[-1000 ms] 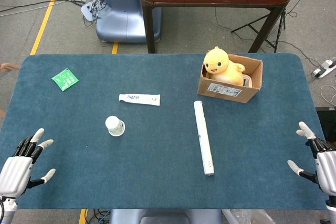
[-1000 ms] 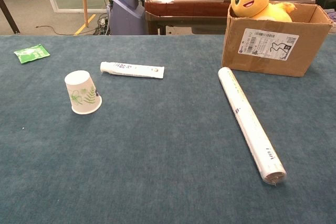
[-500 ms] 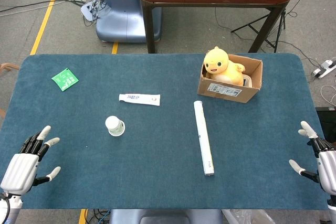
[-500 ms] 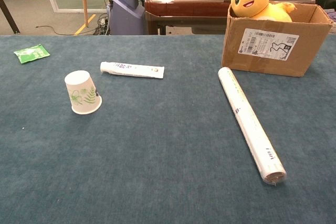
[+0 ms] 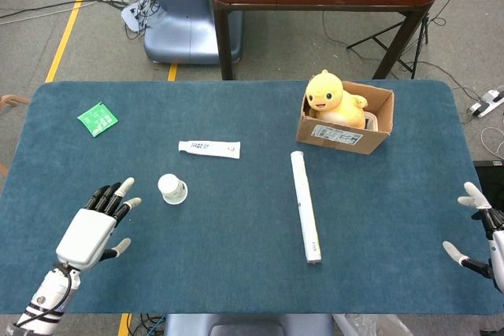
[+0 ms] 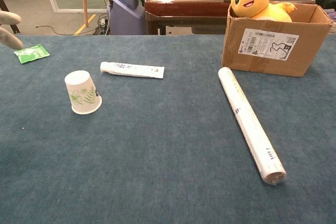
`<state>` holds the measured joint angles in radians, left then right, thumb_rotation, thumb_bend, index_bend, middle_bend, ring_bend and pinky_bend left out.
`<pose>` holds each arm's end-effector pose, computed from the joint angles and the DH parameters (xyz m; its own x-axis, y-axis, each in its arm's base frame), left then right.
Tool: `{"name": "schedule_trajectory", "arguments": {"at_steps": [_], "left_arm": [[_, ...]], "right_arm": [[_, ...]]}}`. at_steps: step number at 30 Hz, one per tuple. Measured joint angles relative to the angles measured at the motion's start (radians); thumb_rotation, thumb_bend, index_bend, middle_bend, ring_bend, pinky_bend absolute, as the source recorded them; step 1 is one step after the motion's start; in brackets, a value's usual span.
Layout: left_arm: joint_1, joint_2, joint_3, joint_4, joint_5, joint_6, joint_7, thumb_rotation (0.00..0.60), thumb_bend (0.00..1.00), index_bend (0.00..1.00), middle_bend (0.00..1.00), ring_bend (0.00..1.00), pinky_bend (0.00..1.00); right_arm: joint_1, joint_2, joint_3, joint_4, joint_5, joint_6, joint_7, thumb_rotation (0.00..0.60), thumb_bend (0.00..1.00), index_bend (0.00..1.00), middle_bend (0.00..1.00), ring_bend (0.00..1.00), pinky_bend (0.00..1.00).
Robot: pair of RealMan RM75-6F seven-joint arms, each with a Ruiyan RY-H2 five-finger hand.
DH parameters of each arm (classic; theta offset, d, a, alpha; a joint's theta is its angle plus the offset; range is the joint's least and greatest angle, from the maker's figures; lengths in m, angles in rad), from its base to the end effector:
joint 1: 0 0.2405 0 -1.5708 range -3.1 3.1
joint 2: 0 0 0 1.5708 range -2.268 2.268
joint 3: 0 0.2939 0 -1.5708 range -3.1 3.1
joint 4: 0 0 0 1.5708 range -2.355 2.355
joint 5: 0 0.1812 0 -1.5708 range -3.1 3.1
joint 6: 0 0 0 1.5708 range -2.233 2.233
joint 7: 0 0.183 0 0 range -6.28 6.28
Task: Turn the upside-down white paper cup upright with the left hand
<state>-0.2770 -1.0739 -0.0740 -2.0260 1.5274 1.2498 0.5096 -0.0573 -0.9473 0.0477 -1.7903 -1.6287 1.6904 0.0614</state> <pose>-0.2075 0.2556 0.1540 0.5605 0.0746 0.8248 0.7911 -0.3428 -0.5066 -0.2967 -0.1718 0.2686 0.3317 0.1419 0.9327 -0.9407 -0.0243 0.3383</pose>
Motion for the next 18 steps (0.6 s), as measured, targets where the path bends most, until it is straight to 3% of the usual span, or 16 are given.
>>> {"name": "schedule_trajectory", "arguments": {"at_steps": [6,18], "left_arm": [[-0.074,-0.065,-0.037,-0.012,-0.149,-0.075,0.152,0.600,0.20,0.11,0.00,0.00,0.09],[-0.230,-0.215,-0.095,0.003,-0.409,-0.110,0.381,0.600,0.20,0.11,0.00,0.00,0.09]], "right_arm": [[-0.003,0.011,-0.003,-0.001,-0.008,0.002,0.022,0.600,0.00,0.08,0.31,0.40,0.60],[-0.005,0.025,-0.003,0.004,-0.011,0.008,0.065,0.600,0.00,0.08,0.31,0.40,0.60]]}}
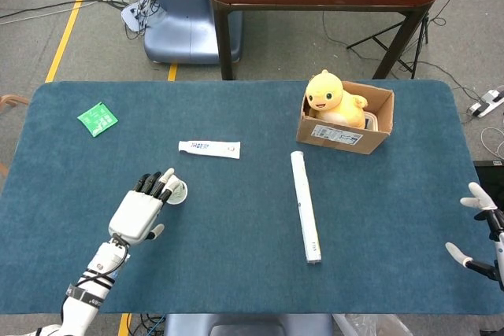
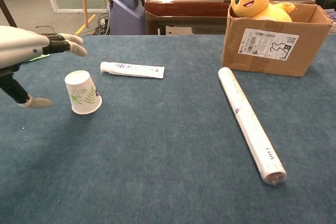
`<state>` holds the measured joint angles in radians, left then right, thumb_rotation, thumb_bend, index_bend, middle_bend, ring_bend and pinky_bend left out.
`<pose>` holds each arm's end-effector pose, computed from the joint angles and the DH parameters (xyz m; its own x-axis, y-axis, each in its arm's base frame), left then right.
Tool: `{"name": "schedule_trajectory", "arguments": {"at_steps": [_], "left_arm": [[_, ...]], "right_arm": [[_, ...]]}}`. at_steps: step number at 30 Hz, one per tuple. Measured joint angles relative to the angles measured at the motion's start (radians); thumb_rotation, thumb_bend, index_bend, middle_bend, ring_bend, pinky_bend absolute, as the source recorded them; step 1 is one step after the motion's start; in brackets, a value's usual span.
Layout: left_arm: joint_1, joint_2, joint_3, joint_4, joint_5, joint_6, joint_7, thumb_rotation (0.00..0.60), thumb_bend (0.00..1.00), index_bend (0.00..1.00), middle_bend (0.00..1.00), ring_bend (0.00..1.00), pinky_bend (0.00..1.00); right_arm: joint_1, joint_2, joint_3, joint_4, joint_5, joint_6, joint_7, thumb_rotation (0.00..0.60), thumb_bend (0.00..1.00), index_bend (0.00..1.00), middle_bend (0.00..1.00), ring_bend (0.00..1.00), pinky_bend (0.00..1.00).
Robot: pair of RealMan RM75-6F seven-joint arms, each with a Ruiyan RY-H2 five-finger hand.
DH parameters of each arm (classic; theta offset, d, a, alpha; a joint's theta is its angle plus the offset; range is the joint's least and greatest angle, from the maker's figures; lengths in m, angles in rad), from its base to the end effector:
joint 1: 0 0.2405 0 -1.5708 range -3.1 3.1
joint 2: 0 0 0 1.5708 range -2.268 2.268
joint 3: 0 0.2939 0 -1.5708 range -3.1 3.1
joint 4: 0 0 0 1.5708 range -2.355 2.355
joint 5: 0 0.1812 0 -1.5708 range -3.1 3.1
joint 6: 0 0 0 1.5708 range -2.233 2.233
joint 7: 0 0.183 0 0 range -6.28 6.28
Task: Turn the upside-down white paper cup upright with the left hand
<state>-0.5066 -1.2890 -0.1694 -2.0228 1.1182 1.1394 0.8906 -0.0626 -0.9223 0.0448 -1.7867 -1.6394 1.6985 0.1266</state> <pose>-0.1712 0.3144 0.0838 0.6526 0.1395 0.7448 0.7334 -0.3636 -0.5744 -0.2953 -0.1695 0.2760 0.2959 0.1408 0.9448 -0.9519 -0.0395 0.3040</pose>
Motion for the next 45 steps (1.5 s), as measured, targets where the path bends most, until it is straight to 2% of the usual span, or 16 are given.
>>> {"name": "schedule_trajectory", "arguments": {"at_steps": [12,18,32,45], "left_arm": [[-0.136,-0.078,-0.026,0.050,-0.193,0.018,0.149,0.600,0.20,0.12,0.00,0.00,0.09],[-0.199,-0.114,-0.020,0.094,-0.246,0.032,0.209,0.600,0.20,0.15,0.00,0.00,0.09],[-0.283,-0.168,0.034,0.235,-0.271,0.026,0.247,0.600,0.20,0.22,0.00,0.00,0.09],[-0.309,-0.197,0.104,0.339,-0.174,0.040,0.252,0.600,0.21,0.26,0.00,0.00,0.09]], "right_arm": [[0.001,0.008,-0.002,0.003,-0.008,-0.001,0.023,0.600,0.00,0.09,0.32,0.40,0.60],[-0.002,0.010,-0.006,0.002,-0.021,0.006,0.029,0.600,0.00,0.09,0.32,0.40,0.60],[-0.001,0.016,-0.008,0.004,-0.023,0.007,0.048,0.600,0.00,0.09,0.32,0.40,0.60],[-0.002,0.020,-0.011,0.005,-0.029,0.009,0.058,0.600,0.00,0.09,0.33,0.40,0.60]]}}
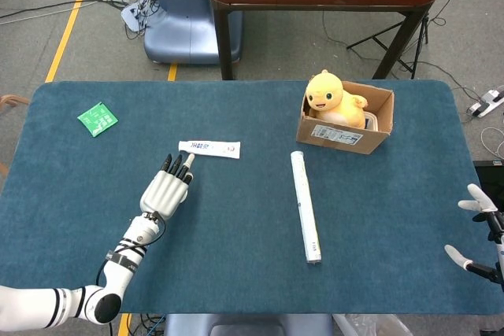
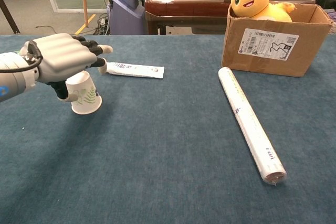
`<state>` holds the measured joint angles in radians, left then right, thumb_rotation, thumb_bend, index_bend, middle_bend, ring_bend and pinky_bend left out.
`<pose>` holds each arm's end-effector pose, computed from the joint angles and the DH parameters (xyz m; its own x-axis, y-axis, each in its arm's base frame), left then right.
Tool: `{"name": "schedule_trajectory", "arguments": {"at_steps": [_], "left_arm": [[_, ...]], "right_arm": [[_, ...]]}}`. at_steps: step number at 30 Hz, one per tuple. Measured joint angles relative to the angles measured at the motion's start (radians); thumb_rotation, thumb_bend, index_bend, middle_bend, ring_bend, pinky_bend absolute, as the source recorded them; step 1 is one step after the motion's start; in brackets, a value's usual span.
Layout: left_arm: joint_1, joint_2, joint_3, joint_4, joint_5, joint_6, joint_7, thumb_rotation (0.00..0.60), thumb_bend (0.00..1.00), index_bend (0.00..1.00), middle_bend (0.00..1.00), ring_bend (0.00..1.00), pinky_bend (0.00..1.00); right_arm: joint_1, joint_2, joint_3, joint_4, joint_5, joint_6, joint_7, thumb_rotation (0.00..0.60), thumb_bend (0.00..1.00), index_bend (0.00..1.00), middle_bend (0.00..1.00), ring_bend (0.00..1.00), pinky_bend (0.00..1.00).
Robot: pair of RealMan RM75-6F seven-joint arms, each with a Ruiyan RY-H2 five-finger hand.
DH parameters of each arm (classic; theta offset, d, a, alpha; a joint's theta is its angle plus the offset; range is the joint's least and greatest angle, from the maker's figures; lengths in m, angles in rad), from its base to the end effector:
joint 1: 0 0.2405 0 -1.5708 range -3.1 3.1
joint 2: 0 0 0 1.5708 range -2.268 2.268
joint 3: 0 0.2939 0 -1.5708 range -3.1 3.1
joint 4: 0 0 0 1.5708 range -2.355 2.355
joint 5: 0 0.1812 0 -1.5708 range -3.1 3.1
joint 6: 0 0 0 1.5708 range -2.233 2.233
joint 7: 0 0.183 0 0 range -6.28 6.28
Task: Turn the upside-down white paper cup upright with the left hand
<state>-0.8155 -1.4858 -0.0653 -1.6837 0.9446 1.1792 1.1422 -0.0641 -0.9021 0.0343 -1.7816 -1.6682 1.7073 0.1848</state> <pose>-0.1514 0.3851 0.0212 0.8955 -0.0313 0.4440 0.3956 -0.4013 -0.8261 -0.2913 -0.1671 0.2796 0.2609 0.1300 0.9566 -0.9597 -0.0722 0.2715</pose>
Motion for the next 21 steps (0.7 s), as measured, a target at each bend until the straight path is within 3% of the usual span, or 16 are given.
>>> {"name": "schedule_trajectory", "arguments": {"at_steps": [21], "left_arm": [[-0.004,-0.035,0.019,0.102,-0.002,0.008,0.017,0.600,0.21,0.32,0.00,0.00,0.09]], "right_arm": [[0.005,-0.001,-0.005,-0.001,-0.004,-0.011,0.001,0.600,0.00,0.11,0.33,0.40,0.60]]}}
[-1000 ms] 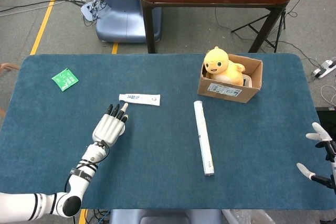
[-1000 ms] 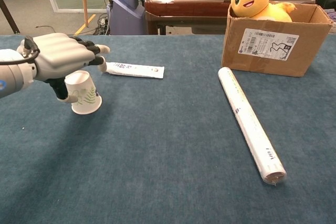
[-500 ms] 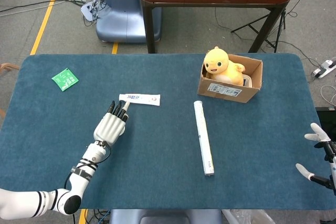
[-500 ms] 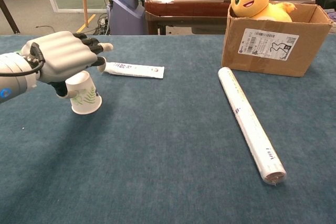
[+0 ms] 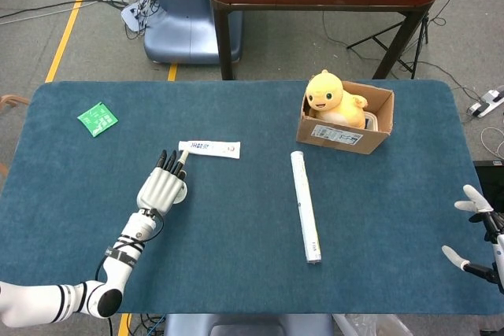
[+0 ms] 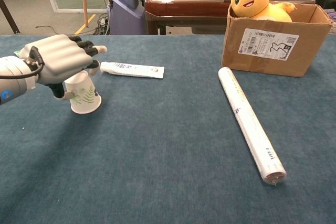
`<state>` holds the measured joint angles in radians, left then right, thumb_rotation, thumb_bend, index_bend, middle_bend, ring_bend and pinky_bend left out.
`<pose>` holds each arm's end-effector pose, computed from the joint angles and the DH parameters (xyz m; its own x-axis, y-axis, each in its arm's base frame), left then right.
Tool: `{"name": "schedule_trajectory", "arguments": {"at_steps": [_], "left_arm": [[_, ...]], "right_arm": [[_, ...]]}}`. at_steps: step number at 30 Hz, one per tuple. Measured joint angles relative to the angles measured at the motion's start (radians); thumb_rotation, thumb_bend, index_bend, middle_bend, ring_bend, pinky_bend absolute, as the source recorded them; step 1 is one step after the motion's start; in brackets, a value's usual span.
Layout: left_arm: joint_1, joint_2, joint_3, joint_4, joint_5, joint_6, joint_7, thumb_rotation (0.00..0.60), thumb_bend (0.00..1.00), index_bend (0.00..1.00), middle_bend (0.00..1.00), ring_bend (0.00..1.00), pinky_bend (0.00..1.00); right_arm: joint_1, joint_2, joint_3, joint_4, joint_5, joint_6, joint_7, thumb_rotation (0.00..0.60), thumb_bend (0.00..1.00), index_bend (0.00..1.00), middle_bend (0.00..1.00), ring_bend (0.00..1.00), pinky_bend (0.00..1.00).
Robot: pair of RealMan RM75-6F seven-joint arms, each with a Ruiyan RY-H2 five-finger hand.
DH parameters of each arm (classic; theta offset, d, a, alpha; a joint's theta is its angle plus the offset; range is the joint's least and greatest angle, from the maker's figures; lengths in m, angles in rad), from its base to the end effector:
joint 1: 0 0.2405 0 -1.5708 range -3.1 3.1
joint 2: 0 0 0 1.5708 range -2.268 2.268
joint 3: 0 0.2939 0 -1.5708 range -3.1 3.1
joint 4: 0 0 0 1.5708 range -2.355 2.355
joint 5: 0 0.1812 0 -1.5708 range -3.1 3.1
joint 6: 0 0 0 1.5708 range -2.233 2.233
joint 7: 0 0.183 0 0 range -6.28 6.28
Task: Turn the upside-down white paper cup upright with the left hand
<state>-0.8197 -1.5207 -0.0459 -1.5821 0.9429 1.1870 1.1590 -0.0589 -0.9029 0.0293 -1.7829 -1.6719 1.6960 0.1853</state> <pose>-0.1660 0.3957 0.0161 0.9255 -0.0511 0.3753 0.3330 -0.3623 -0.8705 -0.2911 -0.1681 0.2765 0.2587 0.1152 0.9591 -0.9603 -0.0769 0.2682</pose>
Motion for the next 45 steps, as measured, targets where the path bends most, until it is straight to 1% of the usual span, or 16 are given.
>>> {"name": "schedule_trajectory", "arguments": {"at_steps": [11,19,23,29,32,34,40,45], "left_arm": [[0.008,-0.005,0.000,0.015,-0.005,0.020,0.005,0.600,0.21,0.36,0.00,0.00,0.09],[0.025,-0.002,-0.006,0.007,0.010,0.043,-0.034,0.600,0.21,0.44,0.00,0.00,0.10],[0.037,0.003,-0.015,-0.009,0.008,0.052,-0.058,0.600,0.21,0.46,0.00,0.00,0.10],[0.057,0.015,-0.028,-0.057,-0.001,0.066,-0.102,0.600,0.21,0.47,0.00,0.00,0.11],[0.069,0.019,-0.050,-0.091,-0.036,0.066,-0.148,0.600,0.21,0.47,0.00,0.00,0.11],[0.077,0.022,-0.072,-0.121,-0.085,0.060,-0.178,0.600,0.21,0.46,0.00,0.00,0.11],[0.090,0.045,-0.148,-0.214,-0.275,0.029,-0.285,0.600,0.21,0.46,0.00,0.00,0.11],[0.104,0.050,-0.190,-0.228,-0.325,0.009,-0.400,0.600,0.21,0.46,0.00,0.00,0.11]], "right_arm": [[0.003,-0.002,-0.001,-0.001,0.002,-0.006,-0.003,0.600,0.00,0.11,0.33,0.40,0.60],[0.006,-0.004,-0.004,-0.001,-0.001,-0.014,-0.008,0.600,0.00,0.11,0.33,0.40,0.60],[0.007,-0.004,-0.005,-0.002,-0.003,-0.013,-0.012,0.600,0.00,0.11,0.33,0.40,0.60],[0.007,-0.006,-0.005,-0.003,-0.004,-0.015,-0.016,0.600,0.00,0.11,0.33,0.40,0.60],[0.008,-0.007,-0.007,-0.004,-0.008,-0.015,-0.019,0.600,0.00,0.11,0.33,0.40,0.60],[0.007,-0.007,-0.008,-0.006,-0.010,-0.013,-0.022,0.600,0.00,0.11,0.33,0.40,0.60],[0.005,-0.006,-0.007,-0.005,-0.006,-0.009,-0.018,0.600,0.00,0.11,0.33,0.40,0.60],[0.005,-0.005,-0.008,-0.005,-0.008,-0.009,-0.015,0.600,0.00,0.11,0.33,0.40,0.60]]}}
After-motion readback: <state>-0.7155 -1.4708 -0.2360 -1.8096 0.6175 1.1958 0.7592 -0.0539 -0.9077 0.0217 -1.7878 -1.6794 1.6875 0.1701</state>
